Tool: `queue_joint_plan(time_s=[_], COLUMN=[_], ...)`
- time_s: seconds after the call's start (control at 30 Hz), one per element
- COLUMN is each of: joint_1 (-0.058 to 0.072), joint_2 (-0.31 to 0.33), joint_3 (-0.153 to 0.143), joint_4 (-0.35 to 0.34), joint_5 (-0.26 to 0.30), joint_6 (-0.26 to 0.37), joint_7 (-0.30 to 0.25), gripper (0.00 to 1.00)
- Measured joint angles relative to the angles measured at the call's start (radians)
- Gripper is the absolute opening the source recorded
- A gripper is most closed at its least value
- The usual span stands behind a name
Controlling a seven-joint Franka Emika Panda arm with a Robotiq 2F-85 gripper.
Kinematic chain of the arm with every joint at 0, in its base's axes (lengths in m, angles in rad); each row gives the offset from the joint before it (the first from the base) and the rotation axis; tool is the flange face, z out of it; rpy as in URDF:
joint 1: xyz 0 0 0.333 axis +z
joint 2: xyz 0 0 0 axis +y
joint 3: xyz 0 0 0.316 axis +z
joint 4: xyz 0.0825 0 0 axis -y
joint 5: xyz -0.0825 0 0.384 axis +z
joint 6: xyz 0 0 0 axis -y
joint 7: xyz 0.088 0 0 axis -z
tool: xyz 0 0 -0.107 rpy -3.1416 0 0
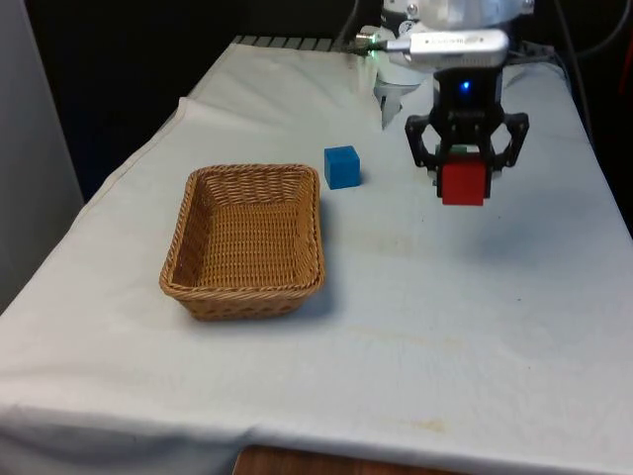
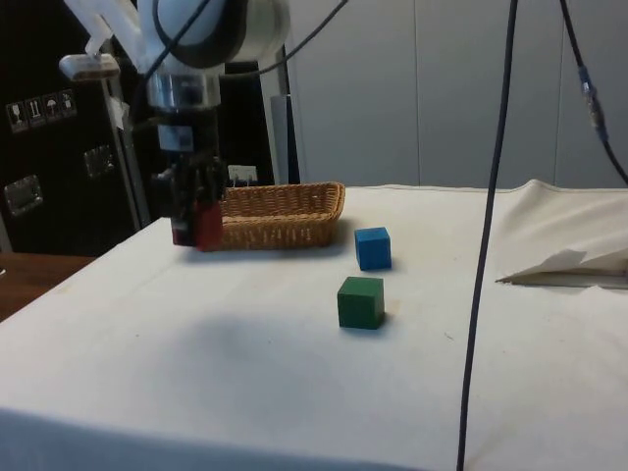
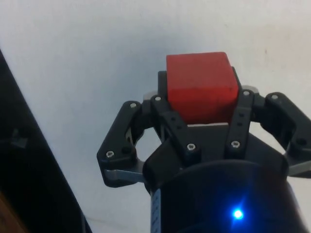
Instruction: Pick up exactly two blocks and place them into the basket.
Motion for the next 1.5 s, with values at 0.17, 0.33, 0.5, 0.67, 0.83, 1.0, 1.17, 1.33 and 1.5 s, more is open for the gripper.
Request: queue_joint_plan(time_s=[0.17, 0.33, 0.5, 0.67, 0.83, 1.0, 1.17, 1.33, 1.5], joint_1=[-0.001, -0.001, -0.001, -0.002, -0.004, -0.007, -0.012, -0.019, -0.024], joint_2=[-0.036, -0.056, -0.092, -0.102, -0.103, -0.102, -0.095, -0.088, -0.075], joint_3=[-0.018, -0.029, -0.054, -0.077, -0.104, -0.129, -0.156, -0.182, -0.207], joint_4=[-0.002, -0.01, -0.03, -0.033, -0.038, -0.043, -0.046, -0.048, -0.048], joint_5=[0.0, 0.0, 0.0, 0.0, 0.001, 0.003, 0.008, 0.015, 0.03], joint_6=[-0.022, -0.029, -0.037, -0.042, -0.043, -0.043, -0.043, -0.043, -0.041], joint_7=[-0.04, -0.061, -0.099, -0.131, -0.166, -0.2, -0.238, -0.279, -0.323], gripper=[0.01, 0.01, 0.01, 0.01, 0.01, 0.01, 0.01, 0.01, 0.01])
